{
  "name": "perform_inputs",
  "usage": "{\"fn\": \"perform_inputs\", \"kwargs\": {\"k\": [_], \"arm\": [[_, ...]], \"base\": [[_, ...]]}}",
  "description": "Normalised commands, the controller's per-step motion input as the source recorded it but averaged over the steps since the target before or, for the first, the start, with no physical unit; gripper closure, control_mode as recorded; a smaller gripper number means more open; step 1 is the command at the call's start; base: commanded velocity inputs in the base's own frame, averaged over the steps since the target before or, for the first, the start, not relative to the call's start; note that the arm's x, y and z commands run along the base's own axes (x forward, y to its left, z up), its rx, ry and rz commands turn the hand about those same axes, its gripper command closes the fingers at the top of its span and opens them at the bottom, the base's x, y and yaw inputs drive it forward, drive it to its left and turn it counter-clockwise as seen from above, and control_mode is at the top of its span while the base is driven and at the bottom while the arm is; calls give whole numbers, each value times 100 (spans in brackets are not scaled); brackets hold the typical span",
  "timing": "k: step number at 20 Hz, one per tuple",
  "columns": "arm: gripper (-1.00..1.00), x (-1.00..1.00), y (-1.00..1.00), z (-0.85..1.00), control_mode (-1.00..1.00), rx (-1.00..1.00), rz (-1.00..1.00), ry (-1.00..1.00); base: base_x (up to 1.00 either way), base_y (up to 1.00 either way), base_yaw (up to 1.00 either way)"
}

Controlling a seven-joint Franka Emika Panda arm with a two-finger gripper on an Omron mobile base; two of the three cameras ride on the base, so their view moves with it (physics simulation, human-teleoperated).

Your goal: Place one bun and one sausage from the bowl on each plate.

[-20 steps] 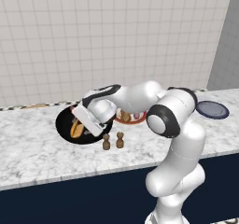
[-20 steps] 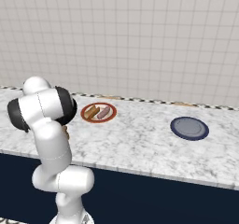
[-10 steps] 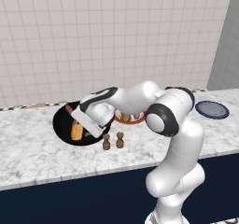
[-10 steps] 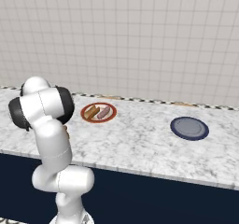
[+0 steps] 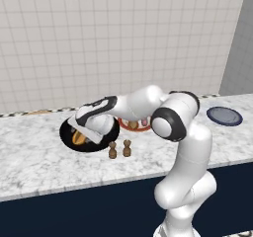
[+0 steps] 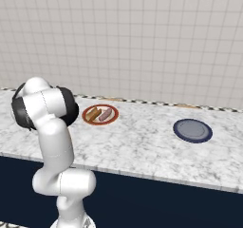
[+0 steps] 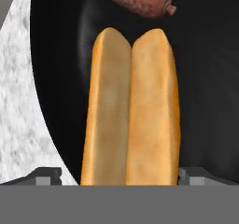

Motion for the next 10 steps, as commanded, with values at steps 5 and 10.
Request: {"fn": "perform_inputs", "kwargs": {"k": [5,10], "arm": [[-100,29,-5,0,-100,0,-1,5],[-100,0,-10,-12,-100,0,0,16]], "base": [[0,0,0],[0,0,0]]}}
